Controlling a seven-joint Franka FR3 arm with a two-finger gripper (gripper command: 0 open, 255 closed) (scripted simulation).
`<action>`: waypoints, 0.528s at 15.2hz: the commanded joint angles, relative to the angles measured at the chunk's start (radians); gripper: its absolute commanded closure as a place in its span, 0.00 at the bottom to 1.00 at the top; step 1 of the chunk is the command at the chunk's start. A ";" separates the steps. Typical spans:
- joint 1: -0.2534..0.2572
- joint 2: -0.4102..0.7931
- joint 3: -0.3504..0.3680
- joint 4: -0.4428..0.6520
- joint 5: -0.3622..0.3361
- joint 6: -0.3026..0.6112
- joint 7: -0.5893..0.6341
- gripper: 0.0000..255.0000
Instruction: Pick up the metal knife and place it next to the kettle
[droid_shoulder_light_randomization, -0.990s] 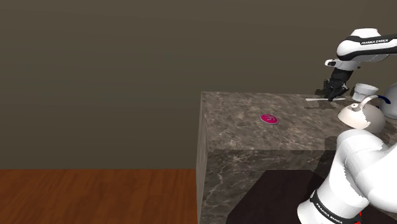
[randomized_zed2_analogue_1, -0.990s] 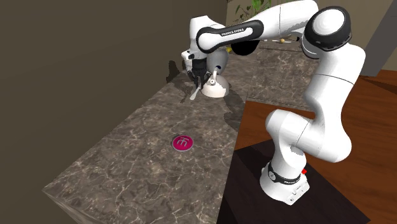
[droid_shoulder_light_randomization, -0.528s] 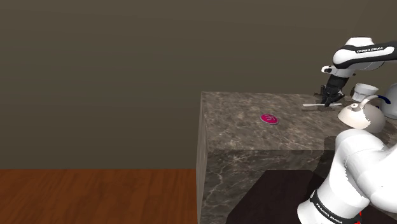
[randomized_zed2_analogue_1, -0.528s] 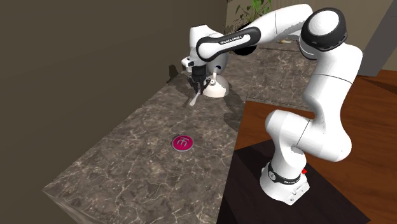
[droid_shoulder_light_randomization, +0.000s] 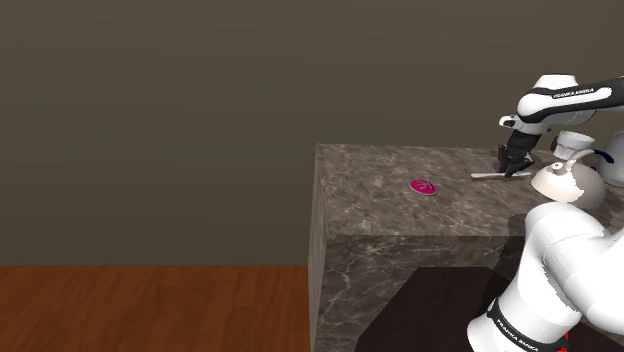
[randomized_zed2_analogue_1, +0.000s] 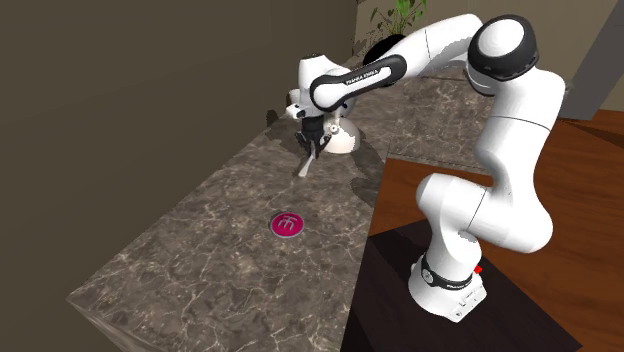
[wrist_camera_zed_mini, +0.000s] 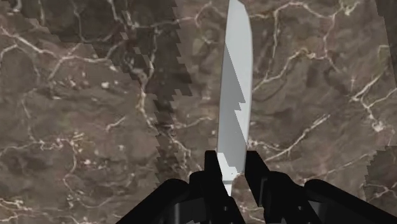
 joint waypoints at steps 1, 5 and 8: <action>0.026 -0.007 -0.035 -0.008 -0.015 0.023 0.007 1.00; 0.067 -0.022 -0.094 -0.031 -0.047 0.069 0.025 1.00; 0.067 -0.023 -0.094 -0.031 -0.047 0.069 0.025 1.00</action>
